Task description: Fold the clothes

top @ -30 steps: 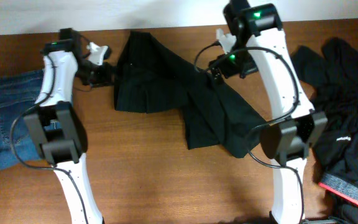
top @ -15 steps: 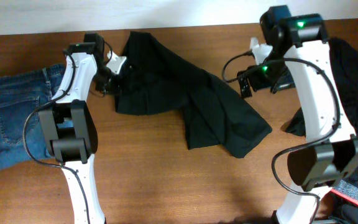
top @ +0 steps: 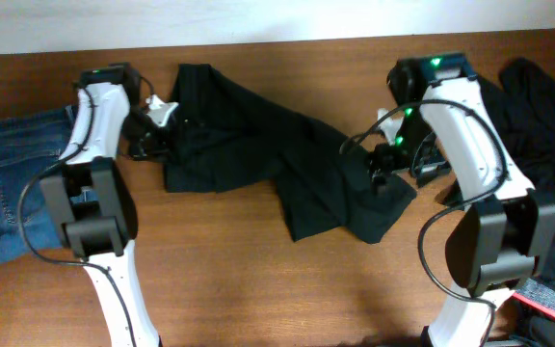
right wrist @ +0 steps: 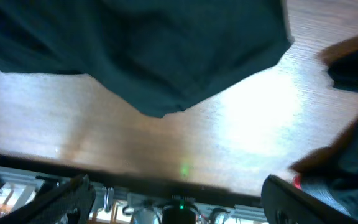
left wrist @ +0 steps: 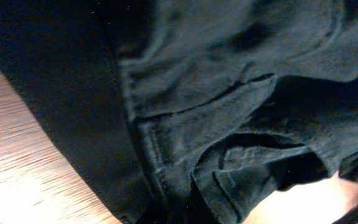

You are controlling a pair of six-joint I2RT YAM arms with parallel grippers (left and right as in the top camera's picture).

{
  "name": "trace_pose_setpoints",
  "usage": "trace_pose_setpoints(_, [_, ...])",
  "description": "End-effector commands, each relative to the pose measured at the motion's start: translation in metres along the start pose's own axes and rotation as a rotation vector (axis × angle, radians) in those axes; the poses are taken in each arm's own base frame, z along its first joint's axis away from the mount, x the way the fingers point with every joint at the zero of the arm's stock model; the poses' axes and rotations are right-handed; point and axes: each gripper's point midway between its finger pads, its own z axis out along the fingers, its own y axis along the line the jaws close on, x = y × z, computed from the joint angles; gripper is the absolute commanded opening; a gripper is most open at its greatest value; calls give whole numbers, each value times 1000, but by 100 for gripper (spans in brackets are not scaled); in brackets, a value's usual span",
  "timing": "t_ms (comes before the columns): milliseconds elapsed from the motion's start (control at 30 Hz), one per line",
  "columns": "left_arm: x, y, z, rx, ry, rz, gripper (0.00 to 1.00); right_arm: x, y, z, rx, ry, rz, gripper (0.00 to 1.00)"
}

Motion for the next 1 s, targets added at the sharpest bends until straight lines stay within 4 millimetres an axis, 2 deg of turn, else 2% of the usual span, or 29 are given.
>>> trace_pose_setpoints(0, [1, 15, -22, -28, -51, -24, 0, 9, 12, 26, 1, 72, -29, 93])
trace_pose_setpoints(233, [-3, 21, -24, -32, -72, -27, 1, 14, 17, 74, 2, 119, 24, 95])
trace_pose_setpoints(333, [-5, 21, -24, -34, -80, -30, 1, 11, 31, 88, -74, 107, 19, 94])
trace_pose_setpoints(567, [-6, 21, -24, -31, -87, -40, 1, -5, 69, 95, -190, 40, -40, 95])
trace_pose_setpoints(700, [-5, 21, -24, -30, -84, -42, 0, -13, 81, 97, -182, 7, -54, 94])
trace_pose_setpoints(800, [-5, 21, -24, -30, -83, -42, 1, -16, 78, 100, -133, -2, -22, 94])
trace_pose_setpoints(967, [-5, 21, -24, -30, -83, -42, 0, -13, 55, 103, -4, 8, 118, 96])
